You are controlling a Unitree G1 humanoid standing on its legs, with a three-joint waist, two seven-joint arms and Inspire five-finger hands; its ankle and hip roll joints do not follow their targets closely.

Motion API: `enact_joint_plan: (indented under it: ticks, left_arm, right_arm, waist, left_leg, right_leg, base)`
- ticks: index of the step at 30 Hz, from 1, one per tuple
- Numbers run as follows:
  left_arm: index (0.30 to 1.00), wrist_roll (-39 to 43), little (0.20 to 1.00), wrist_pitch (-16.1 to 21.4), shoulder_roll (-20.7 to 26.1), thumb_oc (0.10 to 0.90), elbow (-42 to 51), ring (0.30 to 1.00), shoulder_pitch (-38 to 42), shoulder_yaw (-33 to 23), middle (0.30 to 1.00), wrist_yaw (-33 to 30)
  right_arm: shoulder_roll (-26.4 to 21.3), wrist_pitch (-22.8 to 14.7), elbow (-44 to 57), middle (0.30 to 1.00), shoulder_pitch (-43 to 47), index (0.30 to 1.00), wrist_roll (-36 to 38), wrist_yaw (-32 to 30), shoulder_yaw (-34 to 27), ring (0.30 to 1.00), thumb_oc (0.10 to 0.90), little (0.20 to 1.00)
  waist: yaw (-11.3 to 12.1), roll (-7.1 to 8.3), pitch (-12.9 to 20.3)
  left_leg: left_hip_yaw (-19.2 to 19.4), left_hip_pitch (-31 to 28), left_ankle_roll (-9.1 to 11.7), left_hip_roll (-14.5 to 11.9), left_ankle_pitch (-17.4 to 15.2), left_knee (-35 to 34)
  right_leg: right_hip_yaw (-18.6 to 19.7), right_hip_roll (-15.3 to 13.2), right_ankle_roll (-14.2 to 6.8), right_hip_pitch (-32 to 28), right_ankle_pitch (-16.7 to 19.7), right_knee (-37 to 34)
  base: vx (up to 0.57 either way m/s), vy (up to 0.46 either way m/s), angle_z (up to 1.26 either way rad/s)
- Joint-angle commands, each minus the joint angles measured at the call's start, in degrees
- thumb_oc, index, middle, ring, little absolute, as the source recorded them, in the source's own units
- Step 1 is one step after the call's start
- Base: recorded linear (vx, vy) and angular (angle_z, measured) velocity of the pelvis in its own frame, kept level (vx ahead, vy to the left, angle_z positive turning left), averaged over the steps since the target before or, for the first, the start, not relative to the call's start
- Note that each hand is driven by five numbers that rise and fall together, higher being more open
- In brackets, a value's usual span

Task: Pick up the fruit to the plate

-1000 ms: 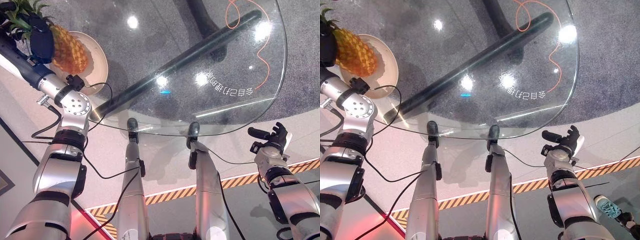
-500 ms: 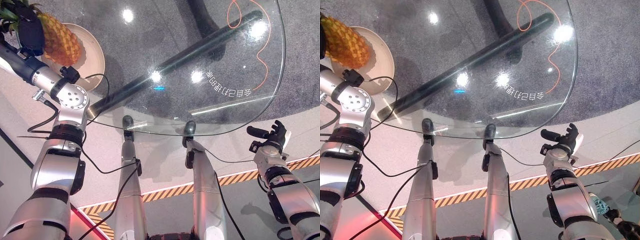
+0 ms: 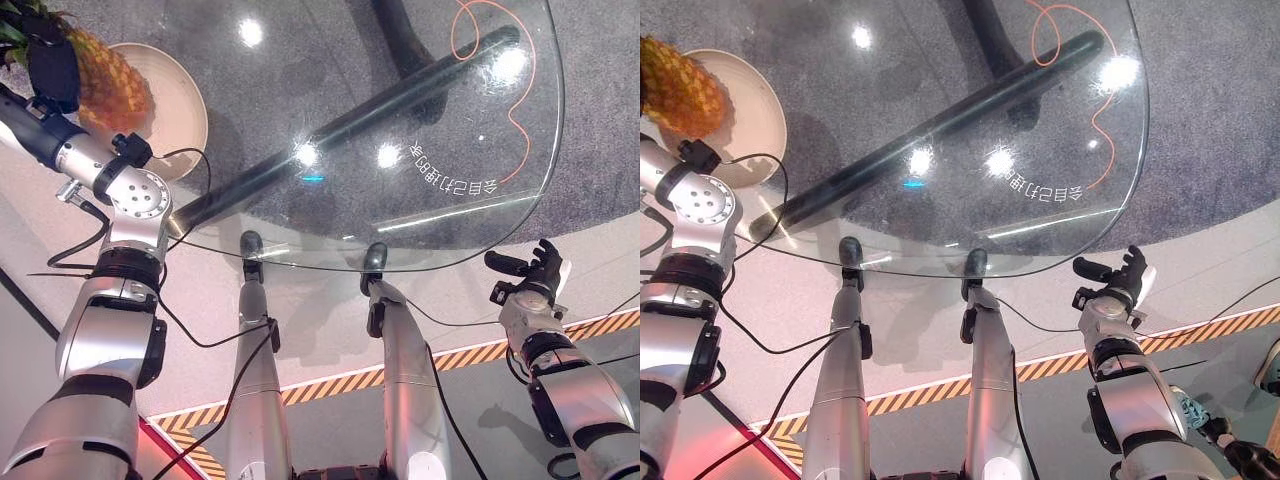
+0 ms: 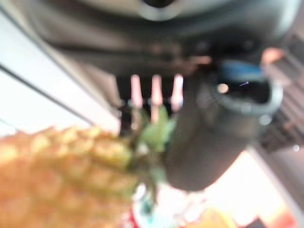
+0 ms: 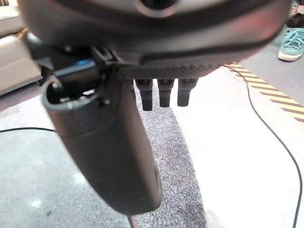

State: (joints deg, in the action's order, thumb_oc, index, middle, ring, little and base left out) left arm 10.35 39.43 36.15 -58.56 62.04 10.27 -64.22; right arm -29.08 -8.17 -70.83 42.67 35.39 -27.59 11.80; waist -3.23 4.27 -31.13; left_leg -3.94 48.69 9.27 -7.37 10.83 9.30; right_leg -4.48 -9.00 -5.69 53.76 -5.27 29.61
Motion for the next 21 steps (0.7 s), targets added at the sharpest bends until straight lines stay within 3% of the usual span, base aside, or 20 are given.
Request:
enact_joint_plan:
  ticks: [1,5,21]
  left_arm:
    - [0.552,-2.4,0.494,6.3,6.4,0.394,0.2,0.552,7.1,-2.7,0.552,-1.7]
    - [0.582,-2.6,0.529,6.8,6.1,0.429,0.1,0.582,7.0,-2.7,0.582,-1.9]
    - [0.578,-2.6,0.524,8.4,5.3,0.424,2.6,0.578,4.9,-3.2,0.578,-1.2]
  right_arm:
    - [-1.9,-2.0,-0.9,0.9,-2.0,0.9,-0.2,-2.3,1.5,0.9,0.8,0.9]
    - [-1.6,-2.3,-0.9,0.9,-2.0,0.9,-0.1,-2.3,1.7,0.9,0.8,0.9]
    - [-1.2,-2.8,-0.8,0.9,-2.4,0.9,0.3,-2.8,1.4,0.9,0.8,0.9]
  waist:
    - [0.6,2.76,1.3]
    - [0.6,2.86,1.3]
    - [1.4,3.04,1.3]
  left_leg:
    - [2.2,0.0,-2.7,3.1,-11.0,10.0]
    - [1.9,-0.4,-2.7,3.1,-11.5,10.0]
    - [1.4,-0.6,-2.8,3.4,-11.6,10.0]
  right_leg:
    - [-0.4,5.1,0.2,-6.9,5.4,-12.5]
    - [-0.1,5.4,0.2,-7.2,5.0,-12.6]
    - [-0.3,5.5,0.0,-7.7,5.1,-12.7]
  base:
    - [0.0,0.0,0.0]
    - [0.0,0.0,0.0]
    - [0.0,-0.004,0.0]
